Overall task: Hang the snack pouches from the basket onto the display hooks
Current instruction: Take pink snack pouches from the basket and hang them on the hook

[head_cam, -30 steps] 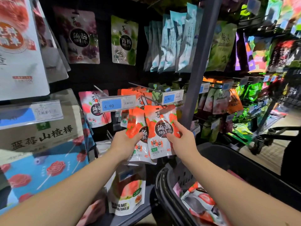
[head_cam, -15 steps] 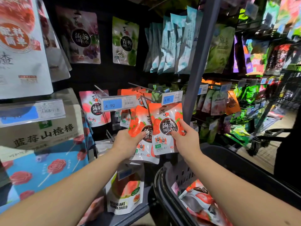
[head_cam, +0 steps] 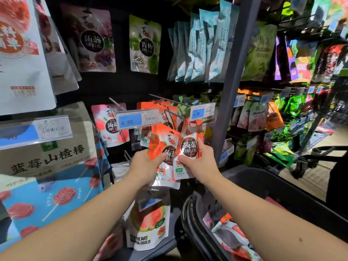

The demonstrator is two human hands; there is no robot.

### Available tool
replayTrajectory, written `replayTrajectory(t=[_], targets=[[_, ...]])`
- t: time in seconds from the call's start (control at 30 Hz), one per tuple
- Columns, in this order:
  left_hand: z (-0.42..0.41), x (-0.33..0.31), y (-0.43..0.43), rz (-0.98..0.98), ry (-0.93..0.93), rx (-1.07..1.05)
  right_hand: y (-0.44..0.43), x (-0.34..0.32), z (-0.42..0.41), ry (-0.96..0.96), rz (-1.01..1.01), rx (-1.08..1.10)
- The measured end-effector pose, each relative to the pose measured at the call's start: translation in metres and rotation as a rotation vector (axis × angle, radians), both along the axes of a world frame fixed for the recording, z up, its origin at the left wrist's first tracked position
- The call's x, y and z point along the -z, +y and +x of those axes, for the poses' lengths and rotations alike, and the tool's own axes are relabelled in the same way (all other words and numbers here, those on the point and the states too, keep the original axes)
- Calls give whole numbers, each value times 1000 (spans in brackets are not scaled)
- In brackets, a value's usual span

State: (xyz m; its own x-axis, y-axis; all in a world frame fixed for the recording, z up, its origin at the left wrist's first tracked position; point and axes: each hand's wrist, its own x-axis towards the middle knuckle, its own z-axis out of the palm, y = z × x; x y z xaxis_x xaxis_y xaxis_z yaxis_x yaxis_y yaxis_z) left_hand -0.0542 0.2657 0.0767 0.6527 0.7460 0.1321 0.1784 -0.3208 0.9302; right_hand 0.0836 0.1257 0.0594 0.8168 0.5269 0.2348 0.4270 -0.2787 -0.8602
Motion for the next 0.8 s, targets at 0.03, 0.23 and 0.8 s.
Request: replayTrajectory(t=[0.03,0.23,0.8], targets=[[0,-1,2,-7,12,-22,3,-4,-2,-11,-17,22],[-4,5,22,-74,105,-145,39,-10,17,-74,-57,94],[-15,17,69,-69,27,-250,159,14,76,-28,-70,113]])
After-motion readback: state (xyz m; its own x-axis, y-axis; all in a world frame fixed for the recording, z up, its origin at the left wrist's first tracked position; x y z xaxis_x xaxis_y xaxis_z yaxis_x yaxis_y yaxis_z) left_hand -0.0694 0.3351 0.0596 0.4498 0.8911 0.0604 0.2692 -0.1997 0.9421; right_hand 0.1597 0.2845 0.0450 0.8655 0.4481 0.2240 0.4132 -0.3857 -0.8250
